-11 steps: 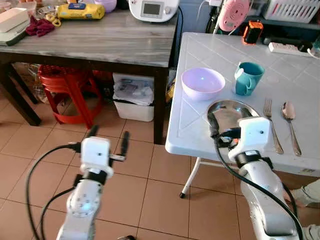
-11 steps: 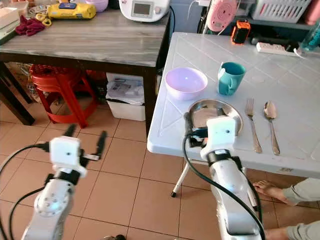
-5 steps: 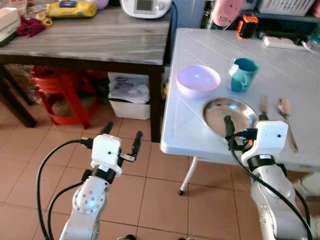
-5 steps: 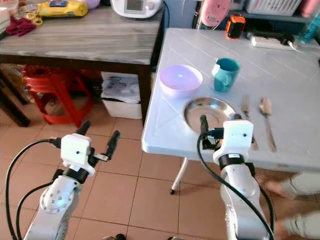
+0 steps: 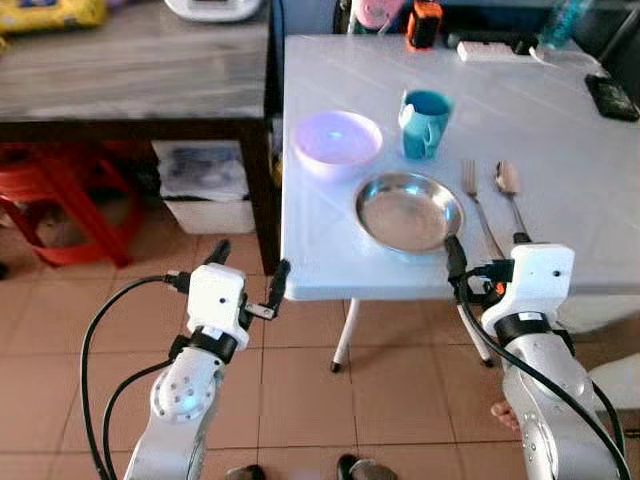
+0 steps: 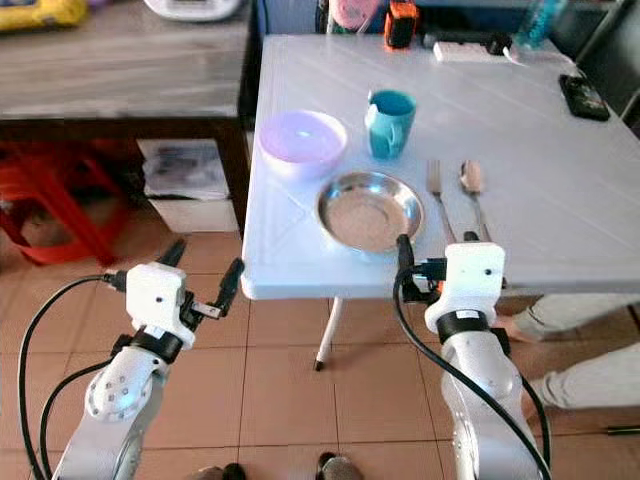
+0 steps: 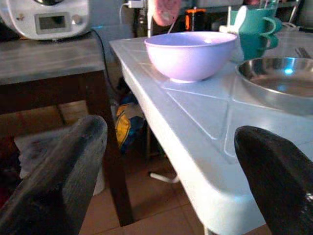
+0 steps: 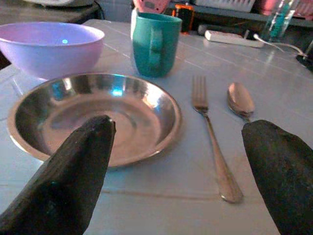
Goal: Setting the table
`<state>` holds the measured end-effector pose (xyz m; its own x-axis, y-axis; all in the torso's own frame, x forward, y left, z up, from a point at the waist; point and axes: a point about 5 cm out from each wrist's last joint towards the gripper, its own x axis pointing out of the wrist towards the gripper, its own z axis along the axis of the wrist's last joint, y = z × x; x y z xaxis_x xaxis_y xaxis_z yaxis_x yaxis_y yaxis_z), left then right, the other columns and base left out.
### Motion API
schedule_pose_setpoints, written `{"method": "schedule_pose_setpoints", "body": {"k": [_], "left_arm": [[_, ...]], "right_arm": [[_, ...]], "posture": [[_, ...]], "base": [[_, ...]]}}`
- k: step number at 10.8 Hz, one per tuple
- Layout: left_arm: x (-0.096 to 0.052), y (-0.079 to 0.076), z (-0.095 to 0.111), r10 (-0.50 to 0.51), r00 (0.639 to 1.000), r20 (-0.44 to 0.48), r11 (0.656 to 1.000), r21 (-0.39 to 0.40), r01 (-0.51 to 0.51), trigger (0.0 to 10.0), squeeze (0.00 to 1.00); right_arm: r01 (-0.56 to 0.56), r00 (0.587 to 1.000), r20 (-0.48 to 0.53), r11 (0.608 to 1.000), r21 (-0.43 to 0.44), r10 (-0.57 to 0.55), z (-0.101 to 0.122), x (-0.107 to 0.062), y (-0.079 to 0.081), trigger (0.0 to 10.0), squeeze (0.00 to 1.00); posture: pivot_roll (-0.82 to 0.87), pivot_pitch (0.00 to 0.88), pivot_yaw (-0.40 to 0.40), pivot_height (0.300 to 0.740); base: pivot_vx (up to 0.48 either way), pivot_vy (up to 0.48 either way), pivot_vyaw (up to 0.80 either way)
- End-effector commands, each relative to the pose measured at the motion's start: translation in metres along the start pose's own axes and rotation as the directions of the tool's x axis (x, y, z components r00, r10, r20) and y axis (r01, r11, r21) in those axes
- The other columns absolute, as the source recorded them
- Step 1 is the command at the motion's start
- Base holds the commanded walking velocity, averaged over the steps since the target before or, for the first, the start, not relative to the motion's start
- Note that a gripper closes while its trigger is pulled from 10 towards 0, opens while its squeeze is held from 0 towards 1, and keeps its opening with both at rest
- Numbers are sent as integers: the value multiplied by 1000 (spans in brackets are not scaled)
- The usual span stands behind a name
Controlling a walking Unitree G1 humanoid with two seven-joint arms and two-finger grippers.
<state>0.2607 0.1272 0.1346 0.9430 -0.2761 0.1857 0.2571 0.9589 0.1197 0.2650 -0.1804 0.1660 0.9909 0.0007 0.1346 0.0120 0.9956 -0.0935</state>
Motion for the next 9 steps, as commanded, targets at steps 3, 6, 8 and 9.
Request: {"method": "schedule_pose_setpoints", "body": {"k": [3, 6, 8, 9], "left_arm": [[-5, -3, -5, -25, 999, -36, 1000, 9, 26, 10000, 0], [-4, -5, -2, -43, 999, -32, 999, 18, 44, 10000, 0], [-6, -4, -2, -46, 998, -37, 999, 16, 47, 10000, 0], [-6, -6, -1, -62, 997, -36, 998, 29, 63, 10000, 0]], "right_arm": [[10, 1000, -14, 1000, -19, -10, 0, -5, -5, 10000, 0], [21, 1000, -17, 1000, -21, -22, 2, 0, -9, 10000, 0], [49, 999, -23, 999, -15, -49, 3, 6, -20, 10000, 0], [65, 997, -43, 998, 16, -64, 1, 9, -24, 10000, 0]], "posture": [[-120, 259, 5, 740], [-115, 272, 5, 740], [-116, 283, 12, 740], [-115, 291, 15, 740]], "base": [[0, 0, 0], [0, 0, 0], [0, 0, 0], [0, 0, 0]]}}
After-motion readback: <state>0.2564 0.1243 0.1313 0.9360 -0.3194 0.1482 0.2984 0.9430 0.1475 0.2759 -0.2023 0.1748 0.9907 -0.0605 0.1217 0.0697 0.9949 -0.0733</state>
